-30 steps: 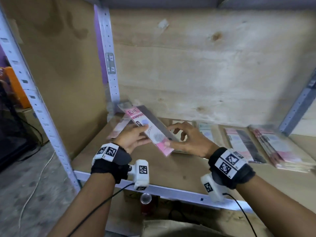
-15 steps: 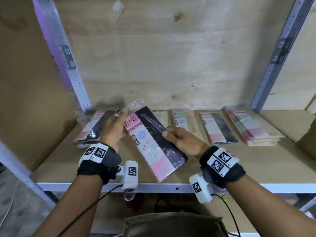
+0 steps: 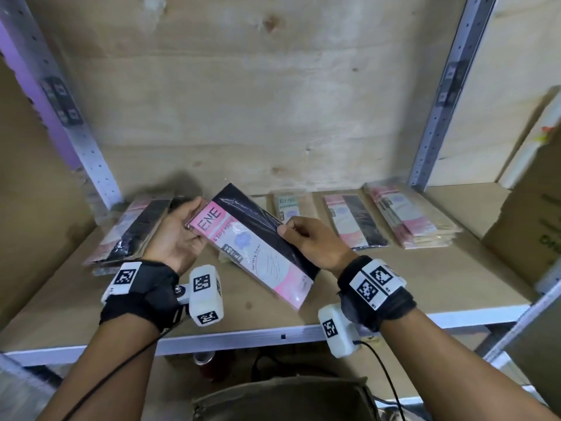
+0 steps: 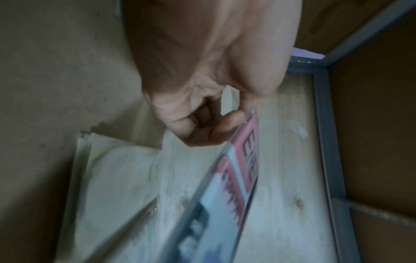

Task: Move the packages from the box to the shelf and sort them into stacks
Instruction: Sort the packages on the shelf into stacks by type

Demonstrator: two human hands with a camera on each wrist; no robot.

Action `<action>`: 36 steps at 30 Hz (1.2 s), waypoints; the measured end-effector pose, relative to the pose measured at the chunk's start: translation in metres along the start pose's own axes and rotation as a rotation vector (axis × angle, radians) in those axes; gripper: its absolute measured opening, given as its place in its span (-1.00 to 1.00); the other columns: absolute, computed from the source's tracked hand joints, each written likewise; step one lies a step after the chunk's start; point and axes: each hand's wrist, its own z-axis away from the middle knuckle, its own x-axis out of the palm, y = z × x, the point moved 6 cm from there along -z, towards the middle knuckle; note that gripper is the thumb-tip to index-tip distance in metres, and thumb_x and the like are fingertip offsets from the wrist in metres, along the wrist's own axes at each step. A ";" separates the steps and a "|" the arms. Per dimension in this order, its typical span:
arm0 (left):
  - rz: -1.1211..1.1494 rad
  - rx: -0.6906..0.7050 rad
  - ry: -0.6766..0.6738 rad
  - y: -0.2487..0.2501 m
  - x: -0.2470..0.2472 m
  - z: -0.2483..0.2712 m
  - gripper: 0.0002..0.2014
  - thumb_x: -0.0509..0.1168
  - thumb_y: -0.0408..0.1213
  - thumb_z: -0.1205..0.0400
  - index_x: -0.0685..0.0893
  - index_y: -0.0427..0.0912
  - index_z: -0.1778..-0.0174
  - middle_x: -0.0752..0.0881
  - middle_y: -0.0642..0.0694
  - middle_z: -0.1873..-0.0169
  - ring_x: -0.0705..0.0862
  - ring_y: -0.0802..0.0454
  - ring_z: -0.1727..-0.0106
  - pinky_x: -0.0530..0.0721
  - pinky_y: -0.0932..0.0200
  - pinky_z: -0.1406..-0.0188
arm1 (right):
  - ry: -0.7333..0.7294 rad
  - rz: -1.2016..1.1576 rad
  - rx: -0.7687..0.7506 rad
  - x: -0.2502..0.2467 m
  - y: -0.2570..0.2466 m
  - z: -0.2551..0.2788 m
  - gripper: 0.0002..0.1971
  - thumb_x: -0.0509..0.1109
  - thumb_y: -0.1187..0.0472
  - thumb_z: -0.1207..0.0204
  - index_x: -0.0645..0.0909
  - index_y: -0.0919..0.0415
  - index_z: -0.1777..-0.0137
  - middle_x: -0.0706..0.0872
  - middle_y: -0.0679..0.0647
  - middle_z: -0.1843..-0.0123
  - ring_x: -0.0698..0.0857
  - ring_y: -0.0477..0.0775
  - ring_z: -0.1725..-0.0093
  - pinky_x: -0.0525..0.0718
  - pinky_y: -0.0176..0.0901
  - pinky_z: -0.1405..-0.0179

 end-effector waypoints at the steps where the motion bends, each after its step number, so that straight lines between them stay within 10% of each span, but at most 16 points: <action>1: -0.036 0.034 0.036 0.002 -0.001 -0.001 -0.90 0.32 -0.18 -0.68 0.67 -0.08 0.11 0.72 0.01 0.21 0.70 0.11 0.24 0.67 0.19 0.06 | -0.003 -0.013 -0.003 -0.002 0.000 0.001 -0.67 0.27 -0.08 -0.69 0.60 0.13 0.19 0.74 0.07 0.22 0.70 0.09 0.18 0.64 0.08 -0.07; 8: -0.614 0.199 0.061 0.007 0.003 -0.003 -0.50 0.37 0.30 -0.53 0.78 -0.13 0.16 0.75 -0.11 0.35 0.70 -0.07 0.31 0.57 0.08 0.20 | -0.042 0.066 -0.030 -0.020 0.004 0.011 -0.69 0.33 -0.09 -0.66 0.67 0.12 0.17 0.81 0.01 0.19 0.79 0.06 0.14 0.66 -0.10 0.08; 11: -0.530 0.138 -0.005 0.001 0.005 -0.004 -0.59 0.37 0.24 -0.57 0.70 -0.02 0.38 0.60 -0.10 0.48 0.56 -0.09 0.42 0.40 0.04 0.35 | -0.053 0.018 -0.051 -0.022 0.006 0.012 -0.65 0.35 -0.05 -0.66 0.69 0.26 0.11 0.82 0.11 0.15 0.78 0.10 0.13 0.67 -0.04 0.02; 15: -0.269 0.045 -0.095 -0.009 0.015 -0.004 -0.63 0.27 0.19 -0.65 0.81 0.00 0.16 0.78 -0.14 0.22 0.70 -0.09 0.24 0.70 0.00 0.13 | -0.063 -0.102 -0.015 -0.022 0.012 0.011 -0.62 0.35 -0.03 -0.67 0.62 0.28 0.22 0.69 -0.14 0.37 0.62 -0.21 0.36 0.51 -0.39 0.23; 17: -0.053 -0.002 0.012 -0.014 0.007 -0.005 -0.50 0.24 0.30 -0.61 0.83 -0.05 0.04 0.78 -0.07 0.28 0.65 0.06 0.36 0.66 0.24 0.36 | 0.005 -0.157 0.032 -0.027 0.019 0.009 -0.65 0.35 -0.04 -0.67 0.60 0.15 0.29 0.62 -0.24 0.45 0.58 -0.28 0.42 0.47 -0.44 0.28; 20: -0.057 -0.091 0.057 -0.036 0.015 -0.004 -0.26 0.10 0.45 -0.57 0.79 -0.20 -0.08 0.78 -0.11 0.24 0.64 0.08 0.40 0.60 0.32 0.54 | 0.159 -0.292 0.134 -0.037 0.037 0.007 -0.72 0.32 -0.06 -0.68 0.63 0.05 0.21 0.79 -0.09 0.17 0.75 -0.06 0.12 0.64 -0.13 -0.04; 26: -0.824 0.120 0.049 -0.078 0.082 0.006 -0.37 -0.01 0.39 -0.65 0.73 -0.07 0.07 0.83 -0.05 0.30 0.78 -0.02 0.37 0.60 0.23 0.48 | 0.281 -0.460 0.208 -0.033 0.044 0.008 -0.73 0.33 0.02 -0.69 0.55 0.14 0.20 0.73 0.42 0.01 0.71 0.32 0.02 0.61 0.40 -0.24; 33: -1.055 0.380 0.278 -0.079 0.093 0.007 -0.52 -0.03 0.13 -0.78 0.61 -0.12 0.19 0.62 0.08 0.33 0.60 0.08 0.27 0.41 0.25 0.47 | 0.306 -0.010 0.159 -0.026 0.049 0.017 -0.66 0.12 -0.10 -0.75 0.51 0.17 -0.01 0.76 0.17 -0.03 0.69 0.15 0.04 0.53 -0.09 0.09; 36: -0.941 0.332 0.251 -0.087 0.096 -0.003 -0.53 0.01 0.15 -0.77 0.65 -0.09 0.19 0.74 0.01 0.20 0.70 0.02 0.19 0.65 0.19 0.32 | 0.318 0.007 0.153 -0.039 0.046 0.012 -0.66 0.10 -0.07 -0.77 0.51 0.19 0.01 0.70 0.15 0.00 0.64 0.15 0.03 0.47 -0.12 0.10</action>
